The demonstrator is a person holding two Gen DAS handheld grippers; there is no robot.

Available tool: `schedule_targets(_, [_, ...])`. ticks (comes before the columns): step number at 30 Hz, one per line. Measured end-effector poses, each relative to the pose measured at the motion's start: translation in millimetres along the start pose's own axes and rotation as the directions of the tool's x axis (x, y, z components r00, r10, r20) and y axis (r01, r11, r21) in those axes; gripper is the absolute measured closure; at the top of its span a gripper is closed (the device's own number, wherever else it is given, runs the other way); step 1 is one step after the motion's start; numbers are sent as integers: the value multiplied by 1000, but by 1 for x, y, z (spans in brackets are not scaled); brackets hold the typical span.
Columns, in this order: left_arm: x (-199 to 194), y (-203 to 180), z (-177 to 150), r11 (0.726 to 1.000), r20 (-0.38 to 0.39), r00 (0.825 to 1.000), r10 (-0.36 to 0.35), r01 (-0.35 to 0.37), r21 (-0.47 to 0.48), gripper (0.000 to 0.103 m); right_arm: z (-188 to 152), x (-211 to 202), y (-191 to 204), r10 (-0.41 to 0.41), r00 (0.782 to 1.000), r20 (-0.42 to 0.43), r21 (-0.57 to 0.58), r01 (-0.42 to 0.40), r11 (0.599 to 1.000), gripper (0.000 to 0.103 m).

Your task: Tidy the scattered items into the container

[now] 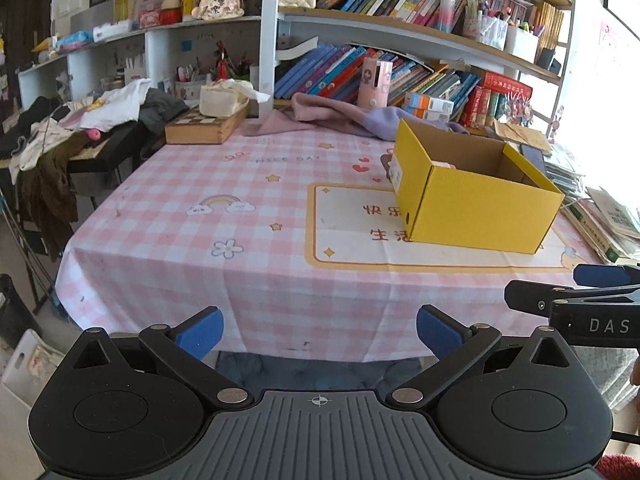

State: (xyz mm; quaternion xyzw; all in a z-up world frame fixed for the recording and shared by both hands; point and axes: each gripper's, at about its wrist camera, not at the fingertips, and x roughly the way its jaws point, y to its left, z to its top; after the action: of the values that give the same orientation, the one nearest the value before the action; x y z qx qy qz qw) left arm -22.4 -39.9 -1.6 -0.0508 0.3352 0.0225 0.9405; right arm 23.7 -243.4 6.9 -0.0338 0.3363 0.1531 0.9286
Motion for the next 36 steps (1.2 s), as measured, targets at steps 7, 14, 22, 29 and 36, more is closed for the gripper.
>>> schedule_targets(7, [3, -5, -1, 1000, -27, 999, -18, 18, 20, 0, -3, 1, 3, -5, 1000, -30, -29, 4, 1000, 5])
schedule_targets(14, [3, -12, -5, 998, -51, 998, -24, 27, 58, 0, -3, 0, 2, -9, 999, -33, -24, 9, 1000, 4])
schedule_targets(22, [4, -14, -4, 998, -56, 998, -11, 14, 64, 0, -4, 1, 2, -9, 999, -44, -27, 8, 1000, 3])
schedule_targets(29, [6, -13, -2, 999, -54, 999, -9, 12, 50, 0, -4, 3, 2, -9, 999, -44, -37, 8, 999, 3])
schedule_targets(36, [7, -12, -2, 998, -53, 999, -5, 9, 61, 0, -5, 5, 2, -8, 999, -50, -39, 7, 999, 3])
